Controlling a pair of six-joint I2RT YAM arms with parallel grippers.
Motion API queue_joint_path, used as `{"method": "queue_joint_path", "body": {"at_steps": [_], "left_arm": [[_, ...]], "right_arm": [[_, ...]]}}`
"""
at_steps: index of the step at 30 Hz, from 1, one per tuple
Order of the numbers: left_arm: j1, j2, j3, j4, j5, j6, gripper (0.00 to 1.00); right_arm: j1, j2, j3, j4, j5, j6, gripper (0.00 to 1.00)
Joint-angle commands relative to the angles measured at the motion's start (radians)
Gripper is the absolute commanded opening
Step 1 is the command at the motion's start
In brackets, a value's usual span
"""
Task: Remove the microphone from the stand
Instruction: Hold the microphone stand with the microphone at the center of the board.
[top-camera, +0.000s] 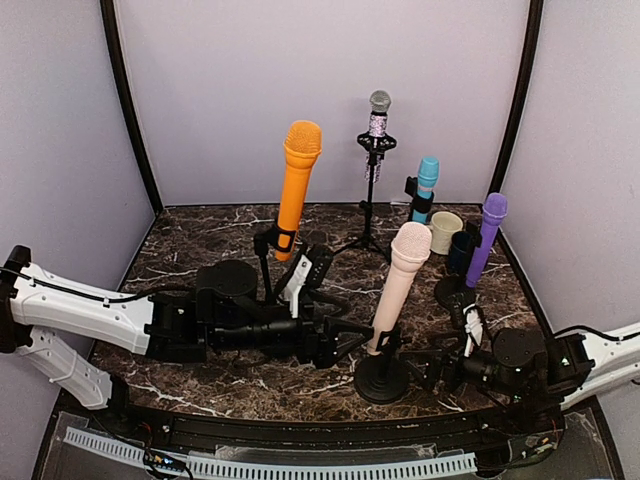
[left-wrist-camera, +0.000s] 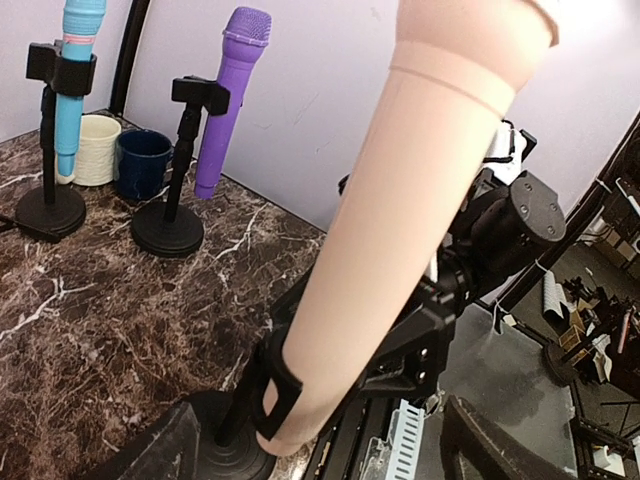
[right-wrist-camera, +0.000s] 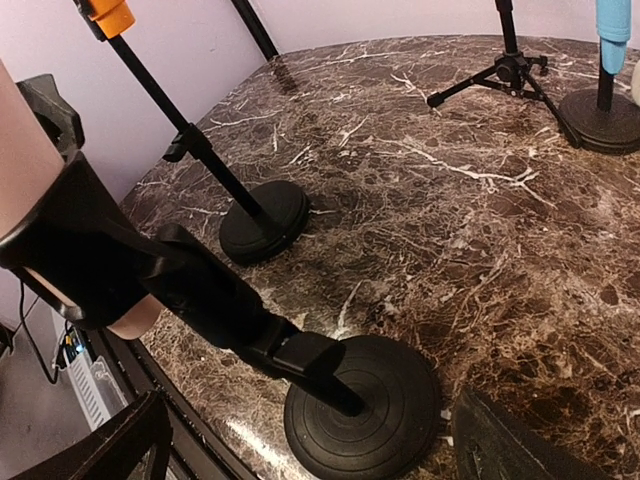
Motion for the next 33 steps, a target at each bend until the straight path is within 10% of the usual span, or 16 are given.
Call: {"method": "queue_joint_path", "body": {"at_steps": [1, 11, 22, 33], "left_arm": [[-0.01, 0.02, 0.1, -0.061, -0.017, 0.073, 0.88], [-0.032, 0.129, 0.341, -0.245, -0.135, 0.183, 0.93], [-0.041, 0.212, 0.432, -0.303, -0.207, 0.225, 0.93], [-0.042, 0.239, 0.418, -0.237, -0.232, 0.262, 0.56]], "right_arm": [[-0.073, 0.038, 0.034, 0.12, -0.145, -0.104, 0.99], [-0.372, 0.067, 0.11, 0.141, -0.61, -0.292, 0.96], [-0.395, 0.186, 0.175, 0.114, -0.729, -0.434, 0.84], [-0.396, 0.245, 0.179, 0.167, -0.728, -0.439, 0.6]]}}
